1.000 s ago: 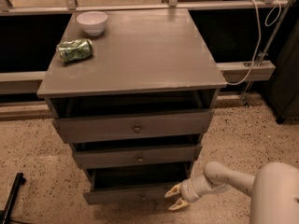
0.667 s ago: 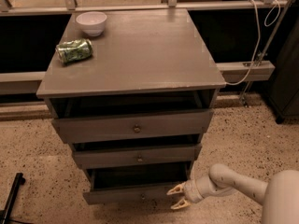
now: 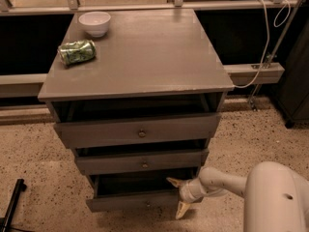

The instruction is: Open bottom drawer

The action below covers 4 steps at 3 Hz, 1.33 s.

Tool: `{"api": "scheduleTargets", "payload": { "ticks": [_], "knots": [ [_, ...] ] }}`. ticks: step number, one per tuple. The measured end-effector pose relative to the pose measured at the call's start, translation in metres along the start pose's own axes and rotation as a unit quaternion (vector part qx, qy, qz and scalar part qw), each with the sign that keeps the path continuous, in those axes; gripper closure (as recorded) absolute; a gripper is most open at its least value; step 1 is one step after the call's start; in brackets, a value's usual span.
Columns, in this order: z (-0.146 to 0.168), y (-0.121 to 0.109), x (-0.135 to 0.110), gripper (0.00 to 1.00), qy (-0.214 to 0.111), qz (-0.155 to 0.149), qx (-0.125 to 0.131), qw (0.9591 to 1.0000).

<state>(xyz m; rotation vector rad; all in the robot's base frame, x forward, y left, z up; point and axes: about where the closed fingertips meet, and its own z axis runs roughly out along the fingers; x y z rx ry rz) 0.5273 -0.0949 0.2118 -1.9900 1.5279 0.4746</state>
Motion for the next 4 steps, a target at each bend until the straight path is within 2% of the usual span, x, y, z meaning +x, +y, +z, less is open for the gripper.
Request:
{"api": "scheduleTargets", "payload": {
  "ticks": [1, 2, 3, 4],
  "knots": [
    [0.02, -0.024, 0.012, 0.0, 0.019, 0.001, 0.015, 0.9997],
    [0.034, -0.029, 0.03, 0.15, 0.026, 0.016, 0.01, 0.9995],
    [0.037, -0.019, 0.034, 0.36, 0.017, 0.032, -0.015, 0.9992],
    [0.028, -0.006, 0.022, 0.4, 0.007, 0.032, -0.048, 0.9983]
  ]
}}
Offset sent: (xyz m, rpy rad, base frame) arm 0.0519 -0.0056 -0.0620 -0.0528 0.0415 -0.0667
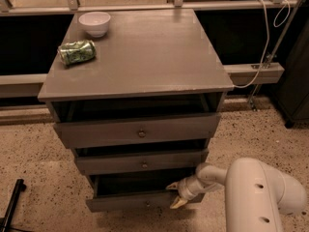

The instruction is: Open bottom drawer

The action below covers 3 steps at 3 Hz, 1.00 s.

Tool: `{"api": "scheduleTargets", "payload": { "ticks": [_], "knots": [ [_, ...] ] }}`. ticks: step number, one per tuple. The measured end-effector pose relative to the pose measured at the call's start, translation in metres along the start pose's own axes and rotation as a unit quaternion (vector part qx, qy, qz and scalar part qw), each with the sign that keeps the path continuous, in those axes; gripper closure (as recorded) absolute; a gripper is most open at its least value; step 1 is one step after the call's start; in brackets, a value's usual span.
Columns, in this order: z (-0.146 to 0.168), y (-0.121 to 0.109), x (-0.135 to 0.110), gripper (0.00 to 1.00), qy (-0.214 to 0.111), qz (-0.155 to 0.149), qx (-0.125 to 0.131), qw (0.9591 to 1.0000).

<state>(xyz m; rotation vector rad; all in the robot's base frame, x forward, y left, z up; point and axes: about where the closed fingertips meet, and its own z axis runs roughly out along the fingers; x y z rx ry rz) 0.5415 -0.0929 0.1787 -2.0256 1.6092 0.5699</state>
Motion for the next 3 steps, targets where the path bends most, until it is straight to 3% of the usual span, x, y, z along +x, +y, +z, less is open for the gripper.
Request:
{"api": "scheduleTargets", "payload": {
  "ticks": [1, 2, 3],
  "knots": [
    [-0.013, 0.029, -0.022, 0.4, -0.005, -0.007, -0.054, 0.9985],
    [-0.022, 0.058, -0.031, 0.54, -0.018, -0.001, -0.099, 0.995],
    [-0.03, 0.078, -0.032, 0.78, -0.048, 0.007, -0.117, 0.9919]
  ]
}}
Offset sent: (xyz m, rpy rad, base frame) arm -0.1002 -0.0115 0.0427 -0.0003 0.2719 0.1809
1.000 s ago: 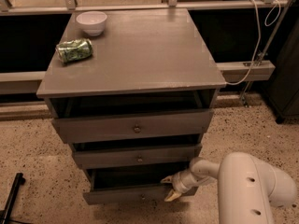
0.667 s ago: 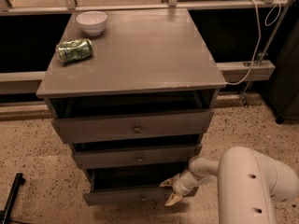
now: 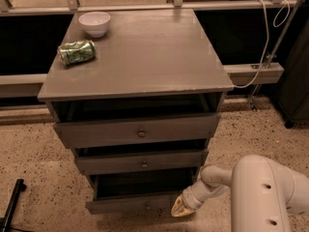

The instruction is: Open bottom drawer

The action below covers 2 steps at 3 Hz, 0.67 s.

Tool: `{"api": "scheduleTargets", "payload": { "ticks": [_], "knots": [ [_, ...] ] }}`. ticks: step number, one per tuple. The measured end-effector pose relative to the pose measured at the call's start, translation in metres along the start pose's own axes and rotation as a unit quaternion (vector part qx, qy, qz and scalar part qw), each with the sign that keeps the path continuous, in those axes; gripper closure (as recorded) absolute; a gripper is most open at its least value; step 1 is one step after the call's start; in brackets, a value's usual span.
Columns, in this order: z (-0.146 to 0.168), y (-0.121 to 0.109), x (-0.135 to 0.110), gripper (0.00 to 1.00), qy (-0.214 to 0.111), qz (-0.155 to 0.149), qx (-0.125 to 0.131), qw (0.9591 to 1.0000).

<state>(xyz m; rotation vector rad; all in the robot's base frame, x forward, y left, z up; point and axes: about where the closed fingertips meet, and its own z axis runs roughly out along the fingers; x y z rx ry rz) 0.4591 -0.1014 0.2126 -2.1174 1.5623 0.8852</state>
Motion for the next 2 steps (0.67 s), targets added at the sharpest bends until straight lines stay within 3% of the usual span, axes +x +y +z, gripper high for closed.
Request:
{"api": "scheduleTargets", "payload": {
  "ticks": [1, 2],
  "knots": [
    [-0.016, 0.003, -0.005, 0.75, -0.011, -0.009, 0.037, 0.9992],
    [-0.02, -0.016, 0.001, 0.52, 0.008, -0.013, 0.086, 0.9962]
  ]
}}
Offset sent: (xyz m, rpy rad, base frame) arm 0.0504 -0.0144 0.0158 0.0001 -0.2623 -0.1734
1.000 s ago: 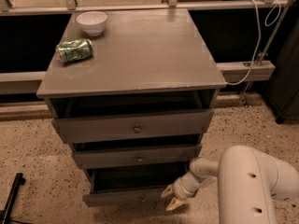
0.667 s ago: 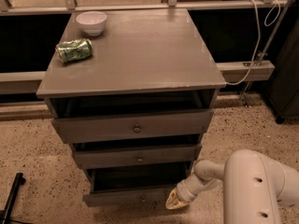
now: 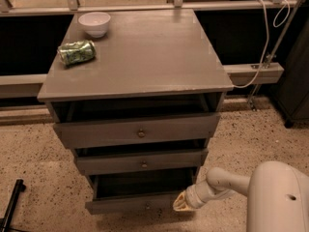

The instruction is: Open bottom drawer

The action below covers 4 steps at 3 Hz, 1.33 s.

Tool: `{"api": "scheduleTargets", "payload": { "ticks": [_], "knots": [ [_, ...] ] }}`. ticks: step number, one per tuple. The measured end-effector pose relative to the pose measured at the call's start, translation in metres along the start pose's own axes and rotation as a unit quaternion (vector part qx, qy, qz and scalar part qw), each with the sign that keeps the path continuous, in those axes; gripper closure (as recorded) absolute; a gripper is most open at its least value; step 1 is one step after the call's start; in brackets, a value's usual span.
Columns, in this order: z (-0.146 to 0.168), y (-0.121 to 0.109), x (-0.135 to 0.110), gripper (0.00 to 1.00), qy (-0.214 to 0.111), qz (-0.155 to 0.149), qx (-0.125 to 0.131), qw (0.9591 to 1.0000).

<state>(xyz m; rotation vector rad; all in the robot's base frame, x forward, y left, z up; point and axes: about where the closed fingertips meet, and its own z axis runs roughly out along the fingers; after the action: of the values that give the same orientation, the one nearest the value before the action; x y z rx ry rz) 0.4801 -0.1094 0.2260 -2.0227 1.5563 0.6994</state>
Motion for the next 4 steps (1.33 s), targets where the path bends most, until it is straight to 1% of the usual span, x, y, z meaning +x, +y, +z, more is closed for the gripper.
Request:
{"api": "scheduleTargets", "payload": {
  "ticks": [1, 2, 3, 4],
  "knots": [
    [0.007, -0.027, 0.007, 0.28, 0.014, -0.002, 0.062, 0.998],
    [0.016, -0.044, 0.019, 0.05, 0.029, 0.009, 0.094, 0.9951],
    [0.03, -0.052, 0.035, 0.0, 0.038, 0.024, 0.099, 0.9941],
    [0.051, -0.062, 0.05, 0.25, 0.057, 0.033, 0.083, 0.9944]
  ]
}}
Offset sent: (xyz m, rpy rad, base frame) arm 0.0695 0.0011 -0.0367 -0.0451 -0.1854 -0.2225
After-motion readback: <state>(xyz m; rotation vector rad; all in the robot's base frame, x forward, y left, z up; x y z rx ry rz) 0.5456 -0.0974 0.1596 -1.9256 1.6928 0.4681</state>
